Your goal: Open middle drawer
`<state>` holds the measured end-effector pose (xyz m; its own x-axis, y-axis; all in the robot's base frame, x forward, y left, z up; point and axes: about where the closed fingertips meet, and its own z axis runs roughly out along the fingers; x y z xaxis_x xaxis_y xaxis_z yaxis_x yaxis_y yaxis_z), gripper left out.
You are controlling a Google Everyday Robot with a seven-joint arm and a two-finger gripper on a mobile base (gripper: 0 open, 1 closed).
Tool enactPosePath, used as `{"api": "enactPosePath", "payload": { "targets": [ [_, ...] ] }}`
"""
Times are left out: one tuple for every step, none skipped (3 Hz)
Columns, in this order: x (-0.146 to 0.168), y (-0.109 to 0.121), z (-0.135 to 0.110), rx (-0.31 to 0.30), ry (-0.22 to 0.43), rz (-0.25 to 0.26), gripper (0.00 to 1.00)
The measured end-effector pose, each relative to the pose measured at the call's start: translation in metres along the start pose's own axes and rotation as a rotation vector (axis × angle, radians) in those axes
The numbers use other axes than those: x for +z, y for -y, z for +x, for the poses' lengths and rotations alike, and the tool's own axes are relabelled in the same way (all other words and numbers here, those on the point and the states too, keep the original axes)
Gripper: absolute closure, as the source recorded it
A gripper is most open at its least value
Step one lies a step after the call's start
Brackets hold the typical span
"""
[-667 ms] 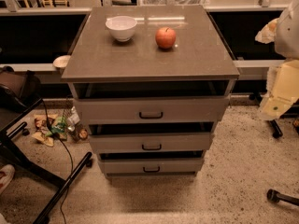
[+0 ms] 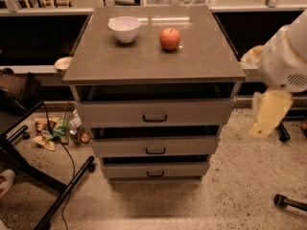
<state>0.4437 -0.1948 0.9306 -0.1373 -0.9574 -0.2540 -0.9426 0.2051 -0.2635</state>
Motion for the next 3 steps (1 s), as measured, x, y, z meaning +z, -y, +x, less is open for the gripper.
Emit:
{"api": "enactPosePath", "payload": {
  "targets": [
    [0.075, -0.022, -0.011, -0.040, 0.079, -0.080, 0.00],
    [0.138, -0.050, -0.024, -0.040, 0.157, -0.180, 0.00],
    [0.138, -0.050, -0.024, -0.040, 0.157, -0.180, 0.00]
  ]
}}
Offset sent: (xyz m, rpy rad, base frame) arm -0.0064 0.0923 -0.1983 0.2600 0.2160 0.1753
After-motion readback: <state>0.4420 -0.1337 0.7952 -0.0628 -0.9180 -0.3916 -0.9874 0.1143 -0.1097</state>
